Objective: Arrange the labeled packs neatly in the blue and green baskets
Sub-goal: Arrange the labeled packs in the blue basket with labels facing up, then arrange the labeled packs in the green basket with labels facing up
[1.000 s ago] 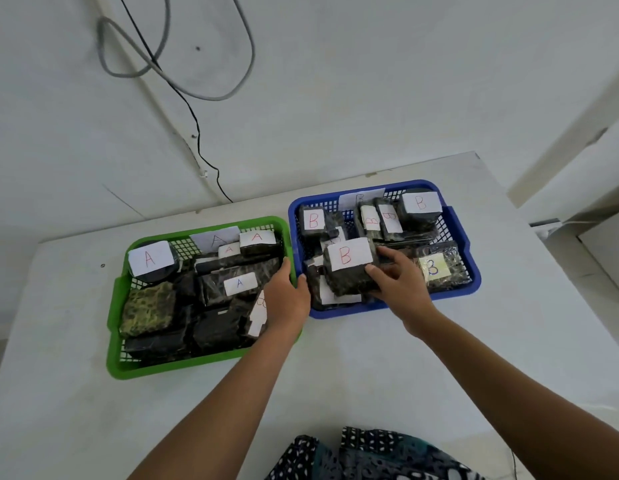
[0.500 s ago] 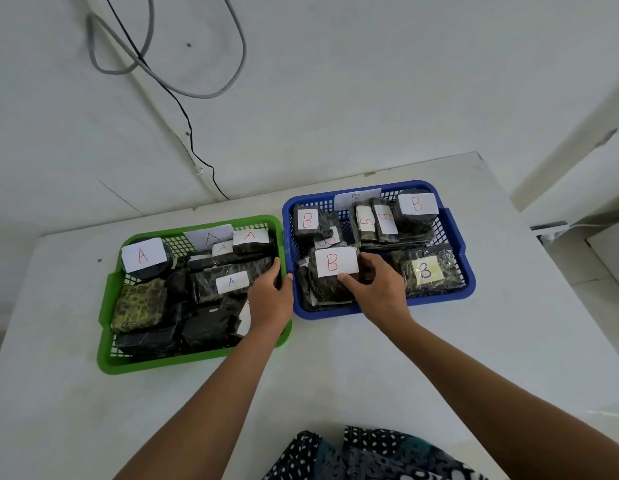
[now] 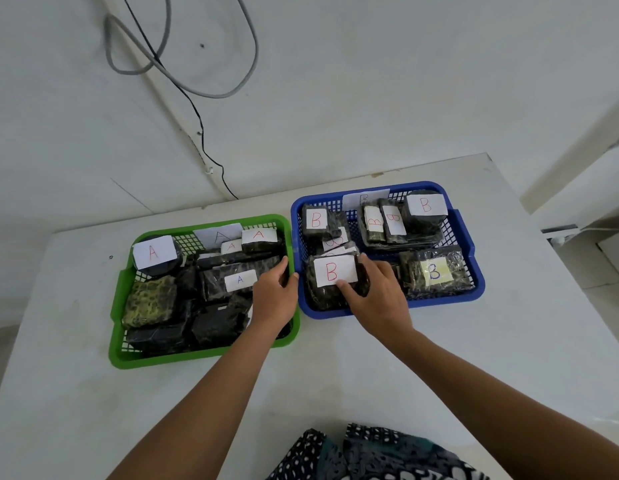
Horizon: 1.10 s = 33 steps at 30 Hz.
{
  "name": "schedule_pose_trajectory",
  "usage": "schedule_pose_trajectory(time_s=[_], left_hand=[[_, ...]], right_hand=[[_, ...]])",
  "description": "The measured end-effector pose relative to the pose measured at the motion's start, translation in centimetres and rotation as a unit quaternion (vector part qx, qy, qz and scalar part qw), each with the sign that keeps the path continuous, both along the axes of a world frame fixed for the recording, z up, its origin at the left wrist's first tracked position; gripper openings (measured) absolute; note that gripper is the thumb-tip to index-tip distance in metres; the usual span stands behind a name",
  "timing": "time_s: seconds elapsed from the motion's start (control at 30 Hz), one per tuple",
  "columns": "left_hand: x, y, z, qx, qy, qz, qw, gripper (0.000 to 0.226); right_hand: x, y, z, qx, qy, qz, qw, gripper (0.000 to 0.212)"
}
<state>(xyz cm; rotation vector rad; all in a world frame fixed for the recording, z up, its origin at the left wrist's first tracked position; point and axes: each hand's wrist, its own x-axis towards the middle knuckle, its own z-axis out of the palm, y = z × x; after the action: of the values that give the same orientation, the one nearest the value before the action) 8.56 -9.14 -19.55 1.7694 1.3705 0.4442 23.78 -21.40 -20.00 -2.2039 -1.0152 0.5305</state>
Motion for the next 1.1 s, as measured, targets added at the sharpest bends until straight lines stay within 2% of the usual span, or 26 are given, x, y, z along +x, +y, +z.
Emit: schedule_pose_trajectory(time_s=[0.17, 0.3, 0.47, 0.6, 0.7, 0.97, 1.1], left_hand=[[-3.3, 1.1, 1.9, 0.087, 0.003, -0.021, 0.996, 0.045], [-8.7, 2.4, 3.0, 0.196, 0.047, -0.029, 0.979, 0.038], [-17.2, 3.6, 3.5, 0.244, 0.113, 0.023, 0.963, 0.040], [-23.2, 4.5, 3.0, 0.244, 0.164, 0.052, 0.954, 0.045], [-26.0, 5.4, 2.2, 0.212, 0.180, 0.063, 0.959, 0.049], [-27.2, 7.8, 0.1, 0.142, 0.147, 0.035, 0.978, 0.056], [-27.1, 8.7, -0.5, 0.146, 0.118, 0.020, 0.982, 0.048]], right_hand=[[-1.1, 2.3, 1.6, 0.022, -0.142, 0.069, 0.987, 0.062], [-4.2, 6.0, 2.6, 0.041, -0.177, 0.155, 0.971, 0.061], [-10.9, 10.5, 2.9, 0.073, -0.184, 0.257, 0.946, 0.060], [-15.9, 13.7, 2.5, 0.069, -0.175, 0.328, 0.926, 0.061], [-19.0, 15.8, 1.9, 0.055, -0.173, 0.374, 0.910, 0.064], [-22.2, 19.2, -0.4, -0.031, -0.193, 0.491, 0.849, 0.080], [-22.1, 20.1, -0.6, -0.042, -0.186, 0.496, 0.847, 0.082]])
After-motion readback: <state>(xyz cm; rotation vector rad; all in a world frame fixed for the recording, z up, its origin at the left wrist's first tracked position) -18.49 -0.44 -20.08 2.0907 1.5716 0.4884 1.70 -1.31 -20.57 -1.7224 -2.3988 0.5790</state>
